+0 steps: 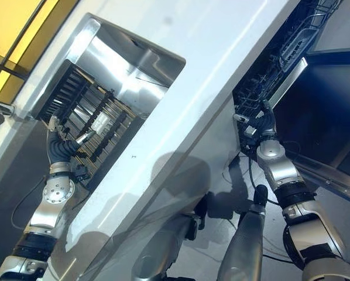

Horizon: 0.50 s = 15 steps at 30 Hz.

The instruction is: Pick up plates and place into dishwasher.

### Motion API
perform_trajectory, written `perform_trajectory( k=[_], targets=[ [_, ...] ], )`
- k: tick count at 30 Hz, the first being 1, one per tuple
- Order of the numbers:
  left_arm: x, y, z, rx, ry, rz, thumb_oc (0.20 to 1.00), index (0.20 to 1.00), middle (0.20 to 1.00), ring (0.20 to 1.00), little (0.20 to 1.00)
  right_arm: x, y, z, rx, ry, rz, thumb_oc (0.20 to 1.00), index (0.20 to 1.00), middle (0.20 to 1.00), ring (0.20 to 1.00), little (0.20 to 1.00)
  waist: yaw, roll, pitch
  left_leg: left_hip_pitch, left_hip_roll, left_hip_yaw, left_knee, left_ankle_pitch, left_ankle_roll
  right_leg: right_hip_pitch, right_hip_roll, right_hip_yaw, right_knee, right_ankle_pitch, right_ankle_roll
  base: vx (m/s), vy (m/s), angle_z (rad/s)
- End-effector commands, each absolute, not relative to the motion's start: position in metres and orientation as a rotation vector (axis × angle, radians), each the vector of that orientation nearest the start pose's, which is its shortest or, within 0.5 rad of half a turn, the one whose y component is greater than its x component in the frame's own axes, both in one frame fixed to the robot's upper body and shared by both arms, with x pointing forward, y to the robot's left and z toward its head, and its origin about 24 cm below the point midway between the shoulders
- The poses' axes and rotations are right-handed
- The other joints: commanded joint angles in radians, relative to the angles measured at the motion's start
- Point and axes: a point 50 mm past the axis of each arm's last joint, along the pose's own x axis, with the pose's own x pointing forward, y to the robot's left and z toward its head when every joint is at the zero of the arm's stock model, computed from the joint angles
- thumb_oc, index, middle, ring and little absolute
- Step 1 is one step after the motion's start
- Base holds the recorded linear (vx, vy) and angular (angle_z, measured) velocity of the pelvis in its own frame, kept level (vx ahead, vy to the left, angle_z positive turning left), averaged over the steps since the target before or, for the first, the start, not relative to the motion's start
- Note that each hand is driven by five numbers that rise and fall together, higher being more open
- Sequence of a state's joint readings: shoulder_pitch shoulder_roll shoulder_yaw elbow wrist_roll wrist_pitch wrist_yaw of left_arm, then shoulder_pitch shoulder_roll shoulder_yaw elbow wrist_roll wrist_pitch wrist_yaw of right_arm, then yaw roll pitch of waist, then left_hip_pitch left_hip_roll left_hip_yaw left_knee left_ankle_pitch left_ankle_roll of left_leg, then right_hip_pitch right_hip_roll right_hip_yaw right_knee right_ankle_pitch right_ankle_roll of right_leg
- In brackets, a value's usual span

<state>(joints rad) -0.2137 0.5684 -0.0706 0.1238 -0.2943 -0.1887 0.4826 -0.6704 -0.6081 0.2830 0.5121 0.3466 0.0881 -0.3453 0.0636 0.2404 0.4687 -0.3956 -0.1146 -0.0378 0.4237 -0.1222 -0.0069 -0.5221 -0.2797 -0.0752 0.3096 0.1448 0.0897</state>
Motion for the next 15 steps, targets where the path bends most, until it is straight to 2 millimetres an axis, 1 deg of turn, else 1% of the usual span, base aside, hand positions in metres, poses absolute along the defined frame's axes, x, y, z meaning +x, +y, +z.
perform_trajectory(
  k=[1,2,3,4,6,8,10,12,15],
  targets=[
    [0.274,0.273,0.148,0.271,-0.423,0.476,1.0,1.0,1.0,1.0,1.0,0.374,-0.162,0.217,-0.324,-0.412,-0.113,1.0,1.0,1.0,1.0,1.0,0.091,0.013,0.021,-0.015,-0.011,0.065,-0.042,0.046,0.065,0.066,-0.009,-0.043,0.352,-0.257,-0.056,-0.01,0.022,-0.52],
    [0.273,0.275,0.148,0.278,-0.418,0.48,1.0,1.0,1.0,1.0,1.0,0.372,-0.172,0.211,-0.322,-0.397,-0.157,1.0,1.0,1.0,1.0,1.0,0.095,0.003,0.015,-0.01,-0.014,0.062,-0.046,0.056,0.067,0.075,0.003,-0.067,0.401,-0.278,-0.066,-0.01,0.0,-0.41],
    [0.273,0.275,0.147,0.279,-0.417,0.48,1.0,1.0,1.0,1.0,1.0,0.372,-0.173,0.21,-0.321,-0.395,-0.162,1.0,1.0,1.0,1.0,1.0,0.096,0.001,0.014,-0.009,-0.015,0.062,-0.047,0.056,0.067,0.075,0.003,-0.068,0.404,-0.28,-0.067,0.0,-0.039,-0.39],
    [0.272,0.279,0.147,0.29,-0.41,0.492,1.0,1.0,1.0,1.0,1.0,0.368,-0.185,0.204,-0.314,-0.38,-0.198,1.0,1.0,1.0,1.0,1.0,0.101,-0.012,0.006,-0.003,-0.014,0.059,-0.057,0.065,0.065,0.097,0.004,-0.091,0.422,-0.291,-0.072,-0.01,-0.077,-0.48],
    [0.272,0.282,0.148,0.296,-0.409,0.505,1.0,1.0,1.0,1.0,1.0,0.365,-0.193,0.201,-0.312,-0.38,-0.235,1.0,1.0,1.0,1.0,1.0,0.105,-0.024,0.0,0.001,-0.009,0.057,-0.066,0.071,0.055,0.124,0.005,-0.112,0.376,-0.307,-0.074,-0.05,-0.129,-0.77],
    [0.275,0.286,0.153,0.301,-0.415,0.51,1.0,1.0,1.0,1.0,1.0,0.361,-0.2,0.2,-0.299,-0.387,-0.274,1.0,1.0,1.0,1.0,1.0,0.1,-0.039,0.0,-0.007,-0.002,0.045,-0.074,0.082,0.037,0.159,0.019,-0.123,0.288,-0.324,-0.068,-0.12,-0.188,-0.4],
    [0.28,0.285,0.156,0.301,-0.424,0.499,1.0,1.0,1.0,1.0,1.0,0.359,-0.204,0.201,-0.309,-0.391,-0.306,1.0,1.0,1.0,1.0,1.0,0.083,-0.039,0.008,-0.008,0.008,0.042,-0.082,0.092,0.026,0.153,0.031,-0.115,0.279,-0.327,-0.068,-0.14,-0.147,-0.39],
    [0.284,0.28,0.158,0.302,-0.43,0.48,1.0,1.0,1.0,1.0,1.0,0.356,-0.211,0.198,-0.327,-0.382,-0.344,1.0,1.0,1.0,1.0,1.0,0.059,-0.033,0.016,0.005,0.018,0.042,-0.096,0.103,0.014,0.153,0.044,-0.11,0.278,-0.341,-0.065,-0.14,-0.082,-0.61],
    [0.285,0.274,0.155,0.288,-0.422,0.483,1.0,1.0,1.0,1.0,1.0,0.352,-0.223,0.192,-0.331,-0.37,-0.407,1.0,1.0,1.0,1.0,1.0,0.034,-0.028,0.016,0.023,0.025,0.039,-0.108,0.11,0.005,0.168,0.061,-0.098,0.27,-0.355,-0.07,-0.09,-0.048,-0.14]
  ],
)
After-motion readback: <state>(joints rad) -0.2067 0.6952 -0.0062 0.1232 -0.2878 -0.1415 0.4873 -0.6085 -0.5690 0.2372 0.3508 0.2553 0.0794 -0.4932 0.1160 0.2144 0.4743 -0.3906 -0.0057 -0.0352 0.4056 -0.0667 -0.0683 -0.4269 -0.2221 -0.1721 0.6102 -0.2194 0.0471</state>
